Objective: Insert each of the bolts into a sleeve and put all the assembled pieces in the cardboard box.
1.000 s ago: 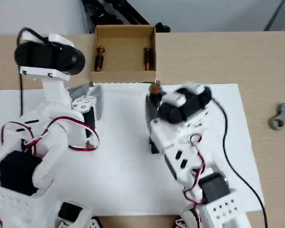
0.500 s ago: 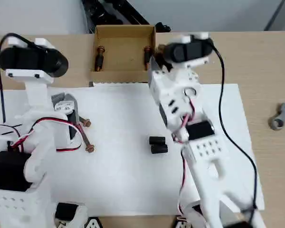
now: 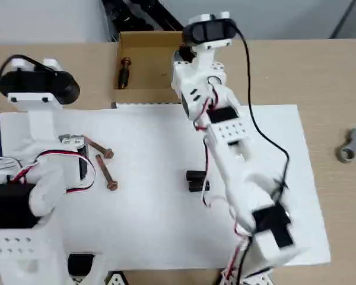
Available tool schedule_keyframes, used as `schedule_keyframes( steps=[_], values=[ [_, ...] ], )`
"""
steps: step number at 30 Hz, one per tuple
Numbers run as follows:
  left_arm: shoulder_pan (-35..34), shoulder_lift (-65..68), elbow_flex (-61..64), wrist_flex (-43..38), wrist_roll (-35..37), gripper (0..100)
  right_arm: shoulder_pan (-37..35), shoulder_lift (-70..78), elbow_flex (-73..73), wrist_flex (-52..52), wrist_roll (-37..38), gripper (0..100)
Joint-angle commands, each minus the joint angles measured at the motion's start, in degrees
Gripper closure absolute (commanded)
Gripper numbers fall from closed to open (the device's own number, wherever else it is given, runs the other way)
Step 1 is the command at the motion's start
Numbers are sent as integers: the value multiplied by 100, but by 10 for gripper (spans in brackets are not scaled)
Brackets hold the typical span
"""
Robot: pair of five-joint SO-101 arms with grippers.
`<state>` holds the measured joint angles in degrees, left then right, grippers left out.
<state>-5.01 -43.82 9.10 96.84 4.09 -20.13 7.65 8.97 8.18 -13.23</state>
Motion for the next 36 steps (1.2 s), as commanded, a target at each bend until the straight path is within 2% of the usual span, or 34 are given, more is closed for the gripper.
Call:
schedule_keyframes(
  steps=[1,10,13,16,20,22,30,33,36],
  values=[
    [-35,-35,48,18,-53,995,57,646,-1011,-154,-62,995],
    [-35,-35,57,18,-62,994,57,2299,-2312,-92,-26,994],
    [-35,-35,57,18,-62,945,48,2536,-2541,207,-26,986],
    [-35,-26,57,18,-26,893,31,2571,-2576,338,-44,894],
    [-35,0,57,0,-26,885,22,2563,-2585,514,-44,724],
    [-35,0,57,0,-44,884,-13,2563,-2593,690,-53,684],
    [-35,-26,57,-9,-70,889,-110,2466,-2576,848,-53,681],
    [-35,-35,57,-9,-70,899,-207,2237,-2567,1218,-53,687],
    [-35,-18,57,-9,-70,975,-295,1912,-2567,1684,-44,798]
  ],
)
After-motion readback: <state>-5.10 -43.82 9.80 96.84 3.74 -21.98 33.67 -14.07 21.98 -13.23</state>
